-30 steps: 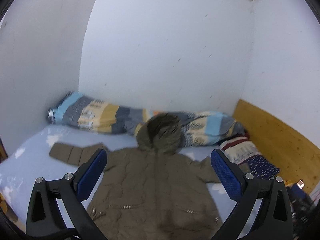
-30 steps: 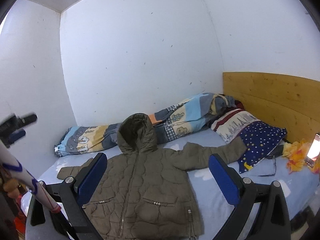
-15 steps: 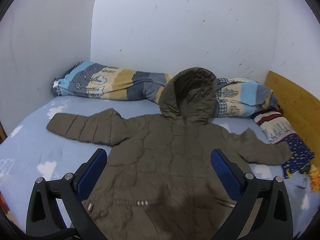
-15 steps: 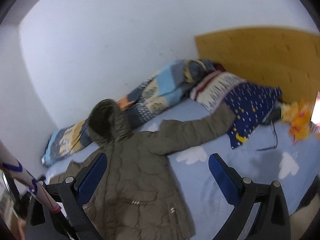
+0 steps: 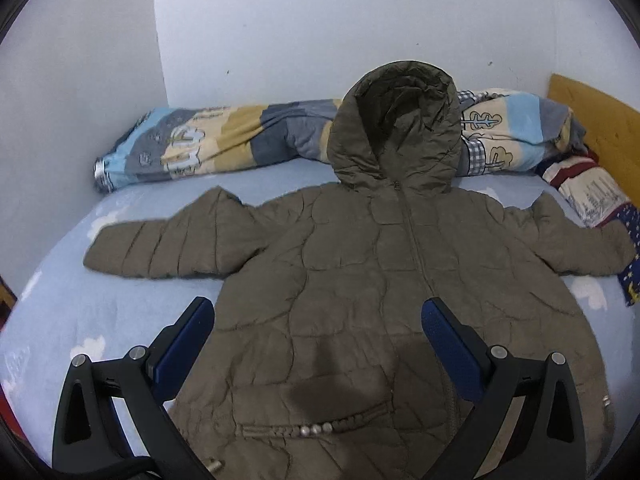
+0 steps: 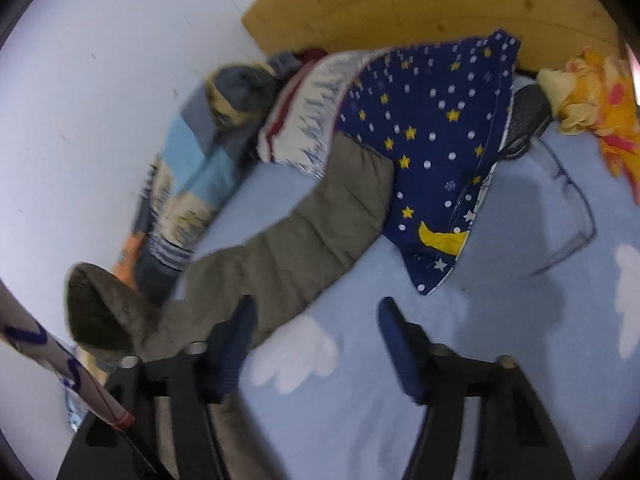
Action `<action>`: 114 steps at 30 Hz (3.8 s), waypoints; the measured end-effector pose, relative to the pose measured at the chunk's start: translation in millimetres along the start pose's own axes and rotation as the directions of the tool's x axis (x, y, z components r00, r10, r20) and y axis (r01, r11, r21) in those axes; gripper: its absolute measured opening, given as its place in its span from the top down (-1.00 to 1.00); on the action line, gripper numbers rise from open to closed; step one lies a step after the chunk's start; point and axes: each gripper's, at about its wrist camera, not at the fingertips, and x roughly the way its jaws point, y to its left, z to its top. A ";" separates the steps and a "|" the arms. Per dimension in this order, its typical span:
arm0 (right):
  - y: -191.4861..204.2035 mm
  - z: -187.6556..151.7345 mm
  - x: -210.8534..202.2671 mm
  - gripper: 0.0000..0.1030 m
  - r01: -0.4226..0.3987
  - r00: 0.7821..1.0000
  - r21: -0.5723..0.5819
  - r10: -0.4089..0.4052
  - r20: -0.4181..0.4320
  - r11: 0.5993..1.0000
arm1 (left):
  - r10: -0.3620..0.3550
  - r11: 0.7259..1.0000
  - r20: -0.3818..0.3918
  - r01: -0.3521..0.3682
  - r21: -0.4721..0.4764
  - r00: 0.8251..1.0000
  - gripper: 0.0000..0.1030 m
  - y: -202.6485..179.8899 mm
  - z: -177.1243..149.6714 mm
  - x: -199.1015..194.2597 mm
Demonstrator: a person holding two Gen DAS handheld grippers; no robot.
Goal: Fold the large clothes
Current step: 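Grasp the jacket sleeve cuff with the right gripper, then lift the sleeve cuff and fold it across the jacket body with the right gripper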
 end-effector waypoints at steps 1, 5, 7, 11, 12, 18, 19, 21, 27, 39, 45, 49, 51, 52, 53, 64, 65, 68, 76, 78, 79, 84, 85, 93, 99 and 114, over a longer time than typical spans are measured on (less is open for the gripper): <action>-1.9 5.4 7.3 -0.26 0.001 1.000 -0.010 -0.001 0.000 1.000 | 0.007 1.000 0.005 -0.007 0.007 1.000 -1.00 -0.9 1.0 2.3; -6.5 27.9 36.0 -0.26 0.066 0.998 -0.091 -0.064 0.021 0.994 | -0.012 1.000 -0.014 0.012 0.008 1.000 -1.00 -6.5 1.6 13.7; -15.0 38.9 49.4 -0.24 0.059 0.998 -0.075 -0.059 0.013 0.995 | -0.014 1.000 -0.031 0.015 0.022 0.999 -1.00 -9.5 -0.6 18.4; -26.7 61.3 67.6 -0.23 0.077 0.996 -0.058 -0.075 0.037 0.995 | -0.001 0.999 -0.035 0.002 0.041 0.999 -1.00 -11.7 -2.6 23.4; -27.9 66.4 70.7 -0.23 0.082 0.996 -0.053 -0.080 0.042 0.995 | -0.001 0.999 -0.035 0.002 0.040 0.999 -1.00 -11.0 -2.3 24.5; -34.8 94.3 113.6 -0.20 0.088 0.996 -0.046 -0.089 -0.020 0.995 | 0.011 0.999 -0.047 -0.009 0.035 0.999 -1.00 -9.1 -4.2 31.3; -36.3 96.5 121.3 -0.17 0.084 0.996 -0.042 -0.086 -0.035 0.996 | 0.012 0.999 -0.050 -0.010 0.034 0.999 -1.00 -9.3 -4.6 32.3; -42.5 100.8 132.9 -0.10 0.121 0.991 -0.024 -0.122 -0.049 0.992 | 0.014 0.999 -0.056 -0.012 0.035 0.998 -1.00 -10.0 -4.9 34.5; -56.8 106.3 137.3 0.63 0.083 0.995 0.032 -0.080 -0.062 0.996 | 0.009 0.999 -0.054 -0.007 0.046 0.999 -1.00 -11.6 -5.7 32.7; 9.2 111.0 26.0 0.65 0.033 0.997 -0.067 -0.029 0.066 0.997 | -0.032 0.999 -0.001 0.032 0.003 0.999 -1.00 -7.6 3.3 7.7; 56.6 109.0 -24.9 0.66 0.002 0.995 -0.111 0.009 0.101 0.994 | -0.024 1.000 0.029 0.024 -0.019 0.999 -1.00 -2.4 6.9 -3.8; 95.3 100.8 -53.6 0.66 -0.039 0.992 -0.147 0.056 0.117 0.988 | -0.021 0.999 0.039 0.023 -0.044 0.999 -1.00 4.1 9.5 -9.0; 115.3 97.3 -61.6 0.66 -0.045 0.991 -0.170 0.066 0.120 0.984 | -0.022 0.998 0.044 0.025 -0.053 0.999 -1.00 5.9 11.0 -11.1; 125.0 95.0 -65.9 0.66 -0.045 0.990 -0.183 0.068 0.122 0.982 | -0.024 0.998 0.046 0.027 -0.053 0.999 -1.00 6.0 11.6 -12.3; 132.9 92.9 -69.3 0.66 -0.048 0.990 -0.194 0.073 0.121 0.980 | -0.029 0.998 0.046 0.032 -0.052 0.998 -1.00 5.8 12.3 -13.1; 214.9 57.6 -95.1 0.66 -0.125 0.981 -0.295 0.162 0.106 0.947 | -0.057 0.995 0.047 0.061 -0.074 0.997 -1.00 10.9 14.7 -17.9; 223.1 52.7 -95.3 0.66 -0.134 0.980 -0.305 0.172 0.101 0.943 | -0.056 0.995 0.047 0.060 -0.079 0.997 -1.00 12.5 15.1 -18.7; 245.4 37.9 -91.7 0.66 -0.153 0.978 -0.341 0.191 0.081 0.928 | -0.050 0.995 0.052 0.054 -0.089 0.997 -1.00 19.3 15.5 -20.0; 299.4 -7.8 -73.6 0.66 -0.207 0.972 -0.429 0.235 0.013 0.879 | -0.045 0.993 0.050 0.050 -0.106 0.998 -1.00 30.6 16.6 -19.4; 309.7 -17.7 -68.1 0.66 -0.225 0.969 -0.441 0.247 -0.008 0.869 | -0.045 0.993 0.045 0.050 -0.110 0.998 -1.00 33.2 16.7 -18.5; 317.7 -24.9 -65.0 0.66 -0.239 0.966 -0.452 0.256 -0.024 0.859 | -0.044 0.992 0.045 0.049 -0.115 0.998 -1.00 34.4 16.7 -18.5; 352.8 -57.8 -51.0 0.66 -0.277 0.958 -0.503 0.274 -0.081 0.819 | -0.048 0.990 0.037 0.053 -0.134 0.998 -1.00 41.5 15.8 -16.6; 359.6 -65.3 -46.9 0.66 -0.287 0.956 -0.508 0.278 -0.096 0.812 | -0.050 0.989 0.034 0.055 -0.135 0.998 -1.00 41.9 15.7 -16.2; 409.0 -137.9 -5.2 0.66 -0.382 0.924 -0.531 0.306 -0.229 0.756 | -0.035 0.984 0.020 0.038 -0.171 0.999 -1.00 58.8 13.4 -11.6; 439.6 -215.0 50.9 0.67 -0.415 0.904 -0.564 0.254 -0.343 0.714 | -0.019 0.976 -0.025 0.013 -0.216 1.000 -1.00 77.1 7.5 0.9; 442.9 -332.5 157.1 0.45 -0.443 0.847 -0.587 0.102 -0.521 0.678 | 0.019 0.961 -0.053 -0.033 -0.276 0.998 -1.00 100.4 6.4 13.1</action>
